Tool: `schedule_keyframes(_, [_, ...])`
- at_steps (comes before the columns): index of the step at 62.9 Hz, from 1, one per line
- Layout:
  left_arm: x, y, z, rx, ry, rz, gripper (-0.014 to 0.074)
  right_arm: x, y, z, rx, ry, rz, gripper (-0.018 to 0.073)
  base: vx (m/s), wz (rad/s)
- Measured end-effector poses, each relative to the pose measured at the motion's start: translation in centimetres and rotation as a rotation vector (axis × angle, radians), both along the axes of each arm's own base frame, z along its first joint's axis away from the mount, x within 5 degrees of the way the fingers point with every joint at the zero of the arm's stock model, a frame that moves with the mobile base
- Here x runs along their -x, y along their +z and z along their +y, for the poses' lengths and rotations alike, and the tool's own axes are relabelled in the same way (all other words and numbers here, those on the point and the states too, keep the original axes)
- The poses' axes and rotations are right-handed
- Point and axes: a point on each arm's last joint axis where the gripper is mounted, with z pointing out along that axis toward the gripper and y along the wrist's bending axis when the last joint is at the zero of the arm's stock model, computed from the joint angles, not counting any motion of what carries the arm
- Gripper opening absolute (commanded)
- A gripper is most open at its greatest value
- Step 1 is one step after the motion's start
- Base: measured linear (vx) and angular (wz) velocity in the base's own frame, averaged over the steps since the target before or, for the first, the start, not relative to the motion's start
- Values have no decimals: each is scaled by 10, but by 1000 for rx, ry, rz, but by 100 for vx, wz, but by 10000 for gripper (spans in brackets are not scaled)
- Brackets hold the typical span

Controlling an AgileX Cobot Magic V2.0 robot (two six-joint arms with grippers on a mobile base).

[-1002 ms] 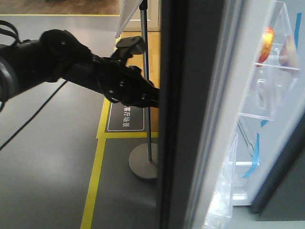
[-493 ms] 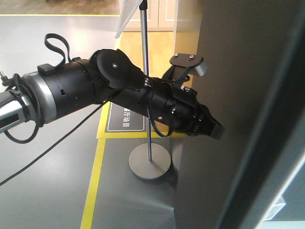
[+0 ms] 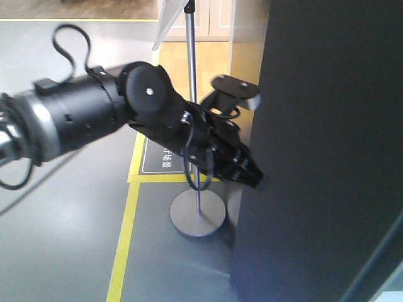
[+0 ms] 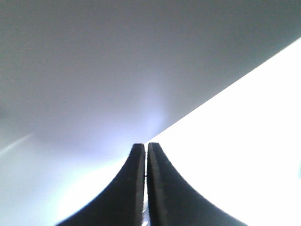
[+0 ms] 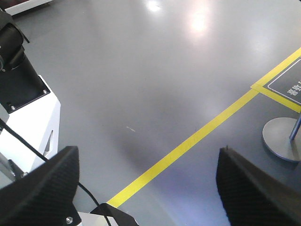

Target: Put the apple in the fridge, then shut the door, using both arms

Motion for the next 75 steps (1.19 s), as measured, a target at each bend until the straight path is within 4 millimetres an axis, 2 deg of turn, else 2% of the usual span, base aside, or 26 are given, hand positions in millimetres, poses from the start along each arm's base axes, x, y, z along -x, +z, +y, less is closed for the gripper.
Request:
schedule_keyframes(11, [3, 18, 24, -89, 124, -97, -6, 0, 0, 0, 0, 0, 0, 571, 0, 0])
schedule_keyframes(22, [20, 16, 52, -141, 211, -152, -6, 0, 0, 0, 0, 0, 0, 571, 0, 0])
schedule_keyframes(37, [57, 10, 103, -195, 335, -215, -6, 0, 0, 0, 1, 1, 1, 571, 0, 0])
schedule_keyframes(50, [90, 12, 152, -136, 442, -273, -6, 1, 1, 1, -19, 11, 3, 568, 0, 0])
schedule_keyframes(58, [112, 4, 179, -125, 479, -290, -6, 0, 2, 1, -23, 3, -2, 548, 0, 0])
schedule_keyframes(65, [126, -2, 191, -124, 484, -307, -6, -5, 0, -2, -15, -59, 49, 507, 0, 0])
schedule_keyframes(75, [135, -6, 199, -142, 489, -295, -6, -26, -3, -5, 42, -172, 178, 431, 0, 0])
